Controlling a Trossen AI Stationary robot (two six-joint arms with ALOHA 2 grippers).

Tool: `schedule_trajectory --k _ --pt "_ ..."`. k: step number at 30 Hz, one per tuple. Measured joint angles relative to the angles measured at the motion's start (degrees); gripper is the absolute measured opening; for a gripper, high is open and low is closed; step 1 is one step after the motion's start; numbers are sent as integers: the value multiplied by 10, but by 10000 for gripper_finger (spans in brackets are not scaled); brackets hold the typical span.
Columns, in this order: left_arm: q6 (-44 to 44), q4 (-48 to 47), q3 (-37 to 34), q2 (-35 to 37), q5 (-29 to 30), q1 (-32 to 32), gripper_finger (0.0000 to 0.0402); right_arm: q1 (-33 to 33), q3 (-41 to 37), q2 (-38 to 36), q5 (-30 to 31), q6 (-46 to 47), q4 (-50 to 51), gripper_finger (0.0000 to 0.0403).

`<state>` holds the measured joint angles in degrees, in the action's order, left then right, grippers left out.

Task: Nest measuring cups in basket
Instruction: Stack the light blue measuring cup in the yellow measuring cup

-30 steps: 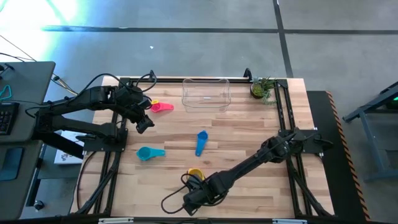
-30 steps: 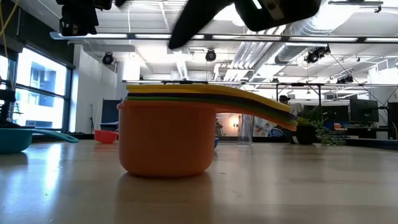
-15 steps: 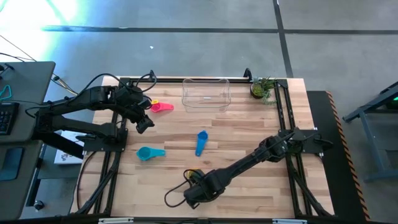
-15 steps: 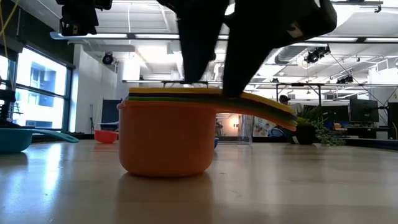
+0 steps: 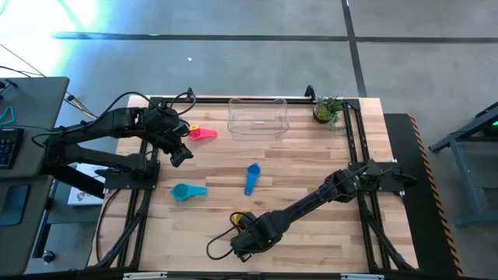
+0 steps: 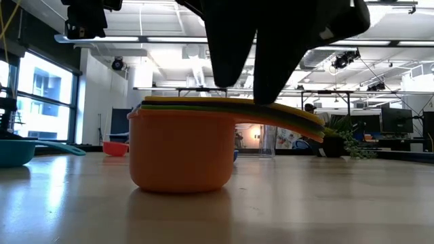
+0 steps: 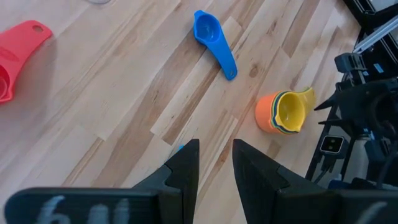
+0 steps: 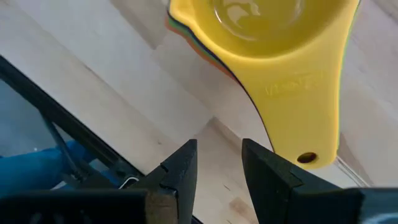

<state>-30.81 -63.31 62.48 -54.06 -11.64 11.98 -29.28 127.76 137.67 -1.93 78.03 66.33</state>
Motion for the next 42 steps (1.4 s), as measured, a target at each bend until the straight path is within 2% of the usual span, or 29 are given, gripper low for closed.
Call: schedule_trajectory --k 4,11,18,33,36,42 --pt "0 -2 0 1 0 0 87 5 0 -15 10 -1 0 119" --pt "15 -16 0 19 -1 0 87 28 0 -60 66 -13 5 119" --pt "11 -49 0 45 -2 0 87 62 0 -97 110 -69 19 119" --pt "-82 -64 0 87 -3 0 87 167 0 -163 126 -324 144 119" --pt "-76 -64 0 87 -3 -1 87 189 0 -183 131 -379 159 119" --pt "-100 -64 0 87 -3 -24 87 240 0 -221 141 -483 196 119"
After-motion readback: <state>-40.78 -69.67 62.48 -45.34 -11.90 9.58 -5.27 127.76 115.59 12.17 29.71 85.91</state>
